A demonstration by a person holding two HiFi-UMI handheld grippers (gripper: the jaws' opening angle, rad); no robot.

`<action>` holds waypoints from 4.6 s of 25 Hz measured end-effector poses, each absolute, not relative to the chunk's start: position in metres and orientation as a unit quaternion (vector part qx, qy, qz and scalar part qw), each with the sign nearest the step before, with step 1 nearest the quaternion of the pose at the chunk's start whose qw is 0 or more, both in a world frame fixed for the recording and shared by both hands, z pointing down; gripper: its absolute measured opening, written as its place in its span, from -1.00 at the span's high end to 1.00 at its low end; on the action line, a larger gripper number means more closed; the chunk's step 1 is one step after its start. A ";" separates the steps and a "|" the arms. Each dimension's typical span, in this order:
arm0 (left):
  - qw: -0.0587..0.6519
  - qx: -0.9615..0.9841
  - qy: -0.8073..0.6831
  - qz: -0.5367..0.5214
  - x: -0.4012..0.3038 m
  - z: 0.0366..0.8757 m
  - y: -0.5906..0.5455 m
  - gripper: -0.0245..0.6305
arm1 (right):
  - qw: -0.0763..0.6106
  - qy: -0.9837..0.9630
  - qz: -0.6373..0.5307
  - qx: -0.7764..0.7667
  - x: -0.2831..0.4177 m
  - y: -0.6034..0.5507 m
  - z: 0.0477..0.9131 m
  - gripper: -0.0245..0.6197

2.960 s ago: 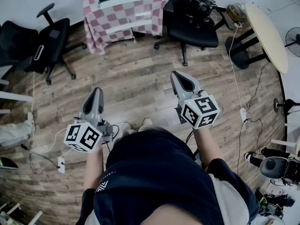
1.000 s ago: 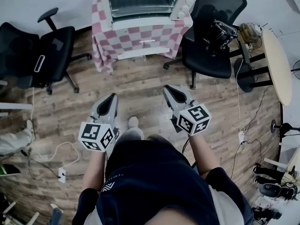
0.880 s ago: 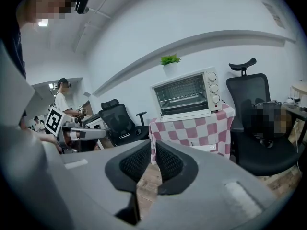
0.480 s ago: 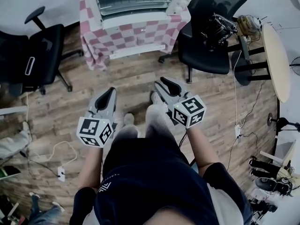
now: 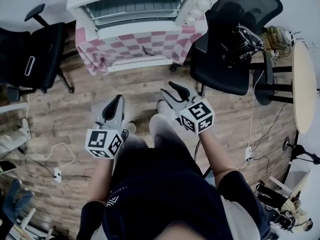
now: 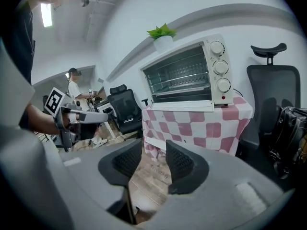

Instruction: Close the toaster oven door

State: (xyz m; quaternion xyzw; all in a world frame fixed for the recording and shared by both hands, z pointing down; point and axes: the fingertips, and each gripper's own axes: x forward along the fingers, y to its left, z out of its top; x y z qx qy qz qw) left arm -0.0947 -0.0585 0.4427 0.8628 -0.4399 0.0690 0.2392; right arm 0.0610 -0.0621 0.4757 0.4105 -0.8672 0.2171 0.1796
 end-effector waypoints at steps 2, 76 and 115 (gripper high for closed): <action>0.247 0.853 -0.455 0.068 -0.083 0.449 -0.064 0.87 | 0.190 -0.873 0.222 0.391 0.070 -0.070 0.488 0.43; 0.320 0.847 -0.402 0.136 -0.008 0.558 -0.097 0.88 | 0.270 -0.905 0.003 0.328 0.096 -0.169 0.642 0.29; 0.199 0.898 -0.390 0.028 -0.015 0.379 -0.087 0.88 | 0.116 -0.907 0.218 0.342 0.097 -0.126 0.458 0.39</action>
